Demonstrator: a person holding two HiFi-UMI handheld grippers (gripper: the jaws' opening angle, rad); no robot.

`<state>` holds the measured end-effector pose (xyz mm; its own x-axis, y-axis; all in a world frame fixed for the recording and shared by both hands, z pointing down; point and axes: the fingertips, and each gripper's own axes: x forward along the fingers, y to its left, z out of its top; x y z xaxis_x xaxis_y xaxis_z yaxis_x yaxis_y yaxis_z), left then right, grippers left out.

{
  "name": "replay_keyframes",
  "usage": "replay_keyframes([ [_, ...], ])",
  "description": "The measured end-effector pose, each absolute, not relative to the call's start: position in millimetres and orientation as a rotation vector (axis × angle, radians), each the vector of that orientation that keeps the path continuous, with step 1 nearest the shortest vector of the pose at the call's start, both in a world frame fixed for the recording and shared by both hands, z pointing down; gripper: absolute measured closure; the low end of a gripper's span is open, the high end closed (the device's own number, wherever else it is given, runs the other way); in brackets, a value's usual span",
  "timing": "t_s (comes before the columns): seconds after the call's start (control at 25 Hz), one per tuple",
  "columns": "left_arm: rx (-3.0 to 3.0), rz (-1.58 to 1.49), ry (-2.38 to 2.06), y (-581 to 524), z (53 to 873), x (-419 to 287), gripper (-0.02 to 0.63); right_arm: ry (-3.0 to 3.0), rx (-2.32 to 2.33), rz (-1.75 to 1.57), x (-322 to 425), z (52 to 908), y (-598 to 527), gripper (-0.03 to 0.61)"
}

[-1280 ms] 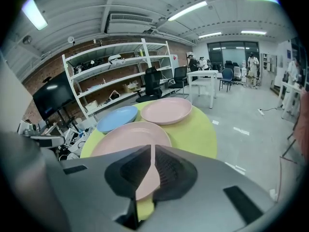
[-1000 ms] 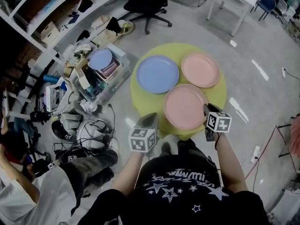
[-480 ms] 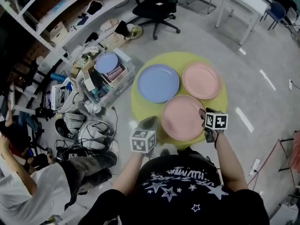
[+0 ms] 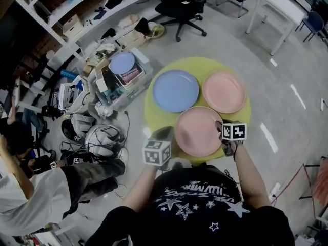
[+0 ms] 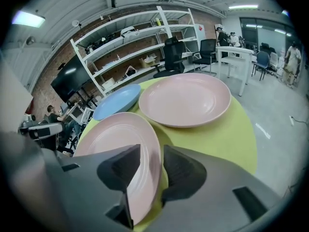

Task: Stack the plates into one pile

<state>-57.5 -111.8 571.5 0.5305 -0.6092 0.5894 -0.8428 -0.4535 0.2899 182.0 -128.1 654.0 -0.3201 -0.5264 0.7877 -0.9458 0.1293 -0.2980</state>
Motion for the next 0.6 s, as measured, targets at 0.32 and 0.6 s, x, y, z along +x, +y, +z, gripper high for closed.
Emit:
replay_keyframes([
  [0.32,2.181,0.528,-1.231,-108.3,572.9,-59.9,0.594,-1.877,1.328,1.034,179.4,666.1,-129.3,0.477],
  [0.6,2.152,0.511,-1.276,-106.0,568.3,-65.7,0.594,-1.855,1.331,1.065,182.5,667.2,-130.2,0.517],
])
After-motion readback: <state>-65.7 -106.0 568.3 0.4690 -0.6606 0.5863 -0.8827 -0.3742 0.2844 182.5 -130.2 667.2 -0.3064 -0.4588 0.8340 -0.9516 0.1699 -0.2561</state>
